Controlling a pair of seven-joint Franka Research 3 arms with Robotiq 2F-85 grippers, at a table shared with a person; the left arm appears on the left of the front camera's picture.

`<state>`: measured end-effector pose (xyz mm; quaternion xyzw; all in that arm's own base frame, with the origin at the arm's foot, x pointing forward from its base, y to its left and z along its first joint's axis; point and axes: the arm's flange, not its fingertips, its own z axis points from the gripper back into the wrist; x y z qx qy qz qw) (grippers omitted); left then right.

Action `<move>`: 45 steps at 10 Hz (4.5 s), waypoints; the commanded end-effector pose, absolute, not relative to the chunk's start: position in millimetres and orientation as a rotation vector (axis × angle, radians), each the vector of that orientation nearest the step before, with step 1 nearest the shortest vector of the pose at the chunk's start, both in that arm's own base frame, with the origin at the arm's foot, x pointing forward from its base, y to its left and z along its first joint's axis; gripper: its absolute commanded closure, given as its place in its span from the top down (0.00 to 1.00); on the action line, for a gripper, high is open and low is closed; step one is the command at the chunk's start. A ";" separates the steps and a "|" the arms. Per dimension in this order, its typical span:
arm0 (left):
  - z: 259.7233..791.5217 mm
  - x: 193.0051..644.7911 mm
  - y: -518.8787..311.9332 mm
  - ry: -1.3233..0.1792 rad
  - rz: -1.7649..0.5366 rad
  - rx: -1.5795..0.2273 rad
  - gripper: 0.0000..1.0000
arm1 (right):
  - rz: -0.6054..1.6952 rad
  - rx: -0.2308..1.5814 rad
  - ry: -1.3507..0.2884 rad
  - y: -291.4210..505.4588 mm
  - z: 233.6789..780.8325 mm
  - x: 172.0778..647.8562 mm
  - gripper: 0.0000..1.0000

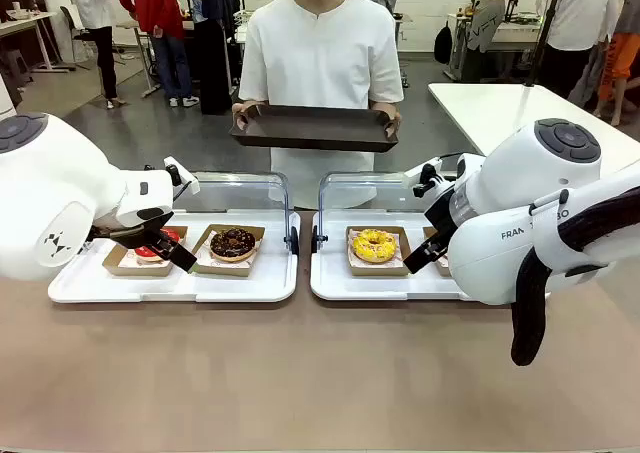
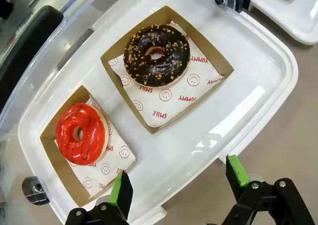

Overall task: Provide the desired donut to the person.
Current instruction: Pick up and lift the Paper togo box containing the Donut pointed at by the person.

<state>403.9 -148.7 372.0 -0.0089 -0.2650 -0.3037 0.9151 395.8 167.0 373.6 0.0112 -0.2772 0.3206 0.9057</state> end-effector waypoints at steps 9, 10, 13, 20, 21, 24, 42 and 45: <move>372.0 403.8 -148.8 -0.546 -0.625 -0.018 1.00 | 0.662 0.023 -0.572 167.0 373.6 395.8 1.00; 372.0 403.8 -148.8 -0.546 -0.625 -0.018 1.00 | 0.662 0.023 -0.572 167.0 373.6 395.8 1.00; 372.0 403.8 -148.8 -0.546 -0.625 -0.018 1.00 | 0.662 0.023 -0.572 167.0 373.6 395.8 1.00; 514.9 362.0 -127.4 -0.422 -0.665 0.013 1.00 | 0.653 0.033 -0.393 139.8 525.5 333.5 1.00; 530.2 350.9 -124.0 -0.440 -0.653 0.009 1.00 | 0.647 0.021 -0.401 136.6 545.1 320.1 1.00; 563.0 322.4 -108.7 -0.504 -0.602 0.033 1.00 | 0.637 -0.005 -0.408 134.5 567.5 294.9 1.00; 552.1 350.1 75.6 -0.806 -1.078 -0.467 1.00 | 0.868 0.561 -0.768 -109.4 561.5 287.4 1.00; 544.2 352.6 91.8 -0.811 -1.091 -0.535 1.00 | 0.941 0.580 -0.819 -122.8 563.3 283.6 1.00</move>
